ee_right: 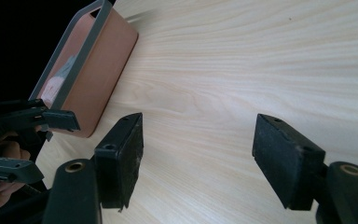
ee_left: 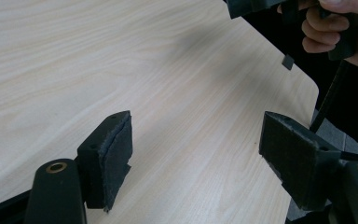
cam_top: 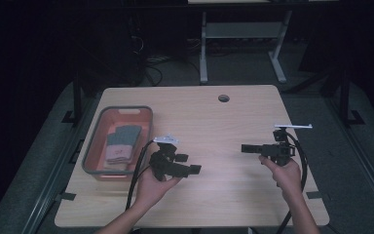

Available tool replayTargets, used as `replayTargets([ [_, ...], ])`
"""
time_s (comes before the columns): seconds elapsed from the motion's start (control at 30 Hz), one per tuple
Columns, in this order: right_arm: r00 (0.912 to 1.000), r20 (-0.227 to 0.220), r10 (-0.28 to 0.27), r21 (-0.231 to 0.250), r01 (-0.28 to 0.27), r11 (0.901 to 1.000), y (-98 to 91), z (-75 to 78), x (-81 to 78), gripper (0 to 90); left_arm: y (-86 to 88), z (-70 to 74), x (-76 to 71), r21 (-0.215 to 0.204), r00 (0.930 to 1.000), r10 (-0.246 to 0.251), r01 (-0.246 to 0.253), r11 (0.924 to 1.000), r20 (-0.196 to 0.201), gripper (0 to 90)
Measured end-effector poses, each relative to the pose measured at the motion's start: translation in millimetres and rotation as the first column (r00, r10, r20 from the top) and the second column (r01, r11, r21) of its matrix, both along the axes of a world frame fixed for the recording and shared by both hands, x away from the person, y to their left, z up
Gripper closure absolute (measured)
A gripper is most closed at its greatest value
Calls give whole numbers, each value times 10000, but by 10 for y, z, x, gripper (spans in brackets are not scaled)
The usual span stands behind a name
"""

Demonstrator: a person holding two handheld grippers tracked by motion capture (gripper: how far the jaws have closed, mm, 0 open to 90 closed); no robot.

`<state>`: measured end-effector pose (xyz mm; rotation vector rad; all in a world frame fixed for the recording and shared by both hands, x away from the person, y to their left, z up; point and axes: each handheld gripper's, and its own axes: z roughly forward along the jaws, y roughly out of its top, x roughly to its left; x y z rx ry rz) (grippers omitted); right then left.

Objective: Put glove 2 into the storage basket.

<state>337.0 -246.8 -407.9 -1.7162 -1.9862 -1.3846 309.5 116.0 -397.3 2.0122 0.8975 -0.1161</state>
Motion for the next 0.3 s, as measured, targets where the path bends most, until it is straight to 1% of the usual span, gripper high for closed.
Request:
replayTargets([
  [0.1,10000,-17,-18,-11,18,10000,-45,-41,-38,331,-22,-25,-18,50,10000,-53,53,10000,55,258],
  [0.2,9999,-47,-114,78,114,9999,-82,-70,-74,328,-41,-39,-45,-44,9999,-85,85,10000,72,258],
  [0.3,10000,-31,-50,18,50,10000,-98,-101,-137,323,-59,-59,-99,-119,9997,-149,152,9998,213,256],
])
